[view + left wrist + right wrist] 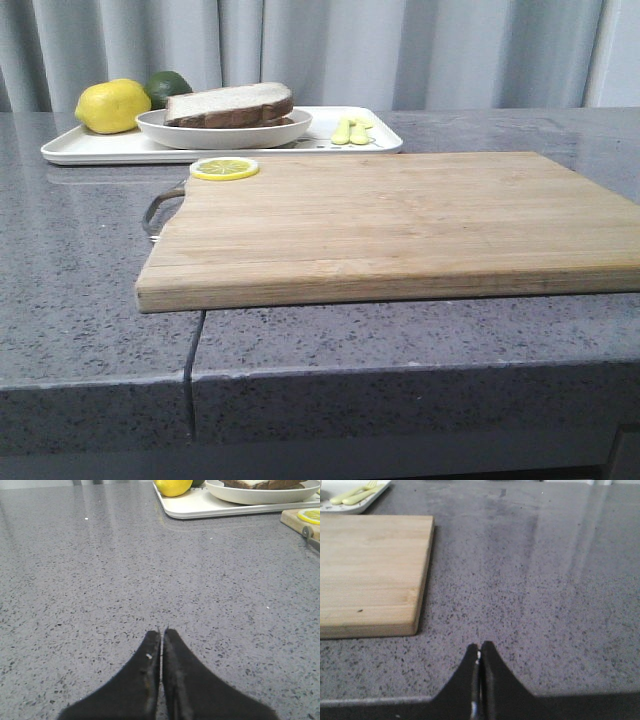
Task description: Place bread and move sandwich to tray
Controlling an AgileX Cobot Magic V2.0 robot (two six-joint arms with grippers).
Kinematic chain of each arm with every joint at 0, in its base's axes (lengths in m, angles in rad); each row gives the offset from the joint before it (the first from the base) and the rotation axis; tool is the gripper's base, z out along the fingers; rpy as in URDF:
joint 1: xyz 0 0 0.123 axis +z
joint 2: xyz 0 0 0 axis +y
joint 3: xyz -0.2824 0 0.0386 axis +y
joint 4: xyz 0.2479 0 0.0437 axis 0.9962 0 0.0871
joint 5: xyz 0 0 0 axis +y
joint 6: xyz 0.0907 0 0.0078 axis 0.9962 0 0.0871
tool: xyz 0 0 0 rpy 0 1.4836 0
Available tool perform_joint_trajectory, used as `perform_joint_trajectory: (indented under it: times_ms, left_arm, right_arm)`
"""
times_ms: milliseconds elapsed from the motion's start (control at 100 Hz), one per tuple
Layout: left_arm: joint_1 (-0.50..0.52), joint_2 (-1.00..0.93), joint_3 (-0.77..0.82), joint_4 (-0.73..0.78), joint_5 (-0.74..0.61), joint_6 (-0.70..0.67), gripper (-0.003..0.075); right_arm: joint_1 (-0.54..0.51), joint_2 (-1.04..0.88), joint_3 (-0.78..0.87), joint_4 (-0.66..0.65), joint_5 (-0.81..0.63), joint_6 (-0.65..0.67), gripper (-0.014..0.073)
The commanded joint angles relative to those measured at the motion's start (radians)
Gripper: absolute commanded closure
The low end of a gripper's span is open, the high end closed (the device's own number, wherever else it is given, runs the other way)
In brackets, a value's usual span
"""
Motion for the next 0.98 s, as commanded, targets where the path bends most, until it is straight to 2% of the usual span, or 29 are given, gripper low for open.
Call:
perform_joint_trajectory:
  times_ms: [0, 160, 970]
  left_arm:
    - [0.001, -0.03, 0.015, -0.008, -0.06, 0.001, 0.074]
    - [0.001, -0.03, 0.015, -0.008, -0.06, 0.001, 0.074]
    - [0.001, -0.03, 0.015, -0.008, -0.061, 0.001, 0.074]
  right_arm:
    - [-0.008, -0.041, 0.004, -0.012, 0.017, 0.001, 0.0654]
    - [-0.008, -0.097, 0.004, -0.013, 0.122, 0.001, 0.0654]
    - [-0.008, -0.097, 0.003, -0.013, 0.121, 0.001, 0.0654]
